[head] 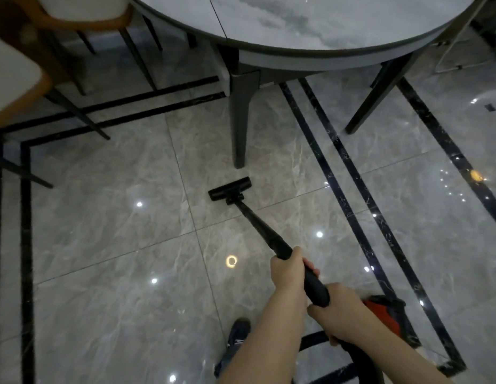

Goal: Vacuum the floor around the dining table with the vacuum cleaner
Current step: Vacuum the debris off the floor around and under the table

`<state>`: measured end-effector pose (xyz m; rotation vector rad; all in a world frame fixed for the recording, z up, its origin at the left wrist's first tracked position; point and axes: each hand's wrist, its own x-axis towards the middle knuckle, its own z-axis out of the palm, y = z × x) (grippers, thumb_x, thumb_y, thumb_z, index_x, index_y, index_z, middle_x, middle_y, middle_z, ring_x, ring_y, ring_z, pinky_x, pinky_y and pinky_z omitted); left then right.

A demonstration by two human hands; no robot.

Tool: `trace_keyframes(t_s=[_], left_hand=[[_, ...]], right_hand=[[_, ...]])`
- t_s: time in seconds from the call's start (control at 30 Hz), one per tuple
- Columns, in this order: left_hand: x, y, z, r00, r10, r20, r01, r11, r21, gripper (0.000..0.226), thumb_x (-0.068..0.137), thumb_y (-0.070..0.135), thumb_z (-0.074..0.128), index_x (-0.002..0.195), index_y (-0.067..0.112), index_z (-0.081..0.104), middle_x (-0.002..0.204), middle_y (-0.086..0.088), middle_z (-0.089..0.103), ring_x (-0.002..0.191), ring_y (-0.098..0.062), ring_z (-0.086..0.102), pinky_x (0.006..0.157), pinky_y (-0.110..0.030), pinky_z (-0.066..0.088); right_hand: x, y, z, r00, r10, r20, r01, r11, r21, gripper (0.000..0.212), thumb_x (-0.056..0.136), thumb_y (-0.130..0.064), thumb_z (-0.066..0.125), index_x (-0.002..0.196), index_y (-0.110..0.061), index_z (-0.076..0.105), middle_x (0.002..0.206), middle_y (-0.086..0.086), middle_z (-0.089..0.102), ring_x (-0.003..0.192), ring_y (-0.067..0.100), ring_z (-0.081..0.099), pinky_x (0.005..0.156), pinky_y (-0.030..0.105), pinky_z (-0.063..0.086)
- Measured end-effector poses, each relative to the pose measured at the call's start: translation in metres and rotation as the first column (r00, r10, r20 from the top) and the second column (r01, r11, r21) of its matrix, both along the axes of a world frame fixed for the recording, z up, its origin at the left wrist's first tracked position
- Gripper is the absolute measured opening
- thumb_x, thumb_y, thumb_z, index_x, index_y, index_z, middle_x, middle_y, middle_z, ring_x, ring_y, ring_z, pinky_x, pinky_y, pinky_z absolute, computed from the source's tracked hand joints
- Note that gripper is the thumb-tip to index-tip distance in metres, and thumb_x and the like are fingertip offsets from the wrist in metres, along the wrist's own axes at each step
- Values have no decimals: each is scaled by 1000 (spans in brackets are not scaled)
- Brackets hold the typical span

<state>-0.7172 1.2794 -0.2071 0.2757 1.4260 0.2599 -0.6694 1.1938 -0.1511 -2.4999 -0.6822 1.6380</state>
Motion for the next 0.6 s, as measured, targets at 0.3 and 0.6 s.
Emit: trace_keyframes(t_s=[0.3,0.6], left_hand=[[-24,97,5,996,-76,-37,78,995,66,14,80,4,54,68,7,49,37,-2,51,43,-19,50,52,-25,45],[-49,88,7,998,23,-56,-21,999,37,5,84,3,51,89,5,50,54,-7,49,37,-14,46,37,-17,41]], right_hand=[[-31,86,-6,990,-130,-53,137,980,145,20,90,-14,63,73,-6,55,56,12,59,35,19,55,40,27,47],[-45,81,2,998,66,12,-67,993,101,18,84,-12,56,68,-11,48,53,5,58,41,22,63,47,34,51]])
